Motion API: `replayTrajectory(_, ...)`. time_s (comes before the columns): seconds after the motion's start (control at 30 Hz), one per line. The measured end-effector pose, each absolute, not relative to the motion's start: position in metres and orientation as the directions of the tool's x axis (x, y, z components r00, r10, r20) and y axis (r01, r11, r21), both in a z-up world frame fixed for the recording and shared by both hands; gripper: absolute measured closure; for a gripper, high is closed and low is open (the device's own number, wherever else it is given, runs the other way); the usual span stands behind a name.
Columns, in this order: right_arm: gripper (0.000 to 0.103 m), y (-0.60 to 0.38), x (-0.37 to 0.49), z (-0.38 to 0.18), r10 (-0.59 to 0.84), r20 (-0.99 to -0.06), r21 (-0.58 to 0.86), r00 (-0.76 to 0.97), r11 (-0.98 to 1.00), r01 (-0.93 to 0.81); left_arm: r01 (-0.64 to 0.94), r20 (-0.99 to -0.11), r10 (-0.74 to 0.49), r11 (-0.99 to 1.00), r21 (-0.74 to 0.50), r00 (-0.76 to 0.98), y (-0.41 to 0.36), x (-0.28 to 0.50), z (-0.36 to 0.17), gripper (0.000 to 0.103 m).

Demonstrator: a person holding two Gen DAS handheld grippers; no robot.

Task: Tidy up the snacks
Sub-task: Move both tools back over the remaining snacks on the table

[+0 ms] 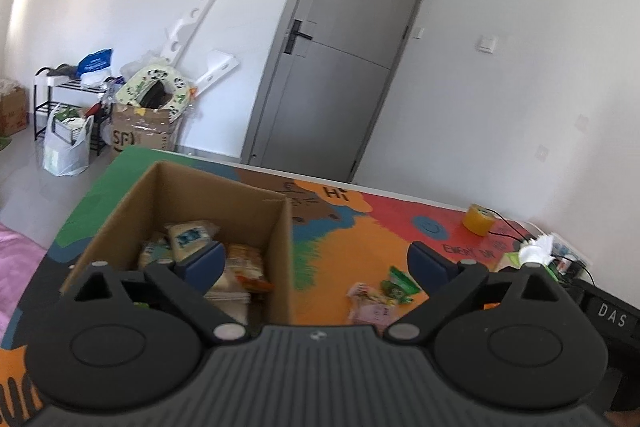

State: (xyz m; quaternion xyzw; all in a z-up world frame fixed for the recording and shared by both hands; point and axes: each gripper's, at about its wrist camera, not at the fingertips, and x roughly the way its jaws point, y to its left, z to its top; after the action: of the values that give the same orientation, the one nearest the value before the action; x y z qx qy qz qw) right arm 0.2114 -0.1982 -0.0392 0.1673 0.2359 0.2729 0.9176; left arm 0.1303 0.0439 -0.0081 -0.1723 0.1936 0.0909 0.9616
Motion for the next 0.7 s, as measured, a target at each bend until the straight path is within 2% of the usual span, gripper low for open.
replayTrajectory(0.43, 0.001, -0.258, 0.215, -0.058, 0.506, -0.348, 0.449, 0.789, 0.829, -0.333, -0.095, -0.382, -0.015, 0.959, -0.267, 0.924, -0.018, 0.151, -0.015, 0.006)
replayTrajectory(0.7, 0.001, -0.293, 0.226, -0.078, 0.464, -0.375, 0.472, 0.803, 0.841, -0.266, -0.060, -0.403, -0.050, 0.965, -0.257, 0.914, -0.045, 0.174, -0.030, 0.006)
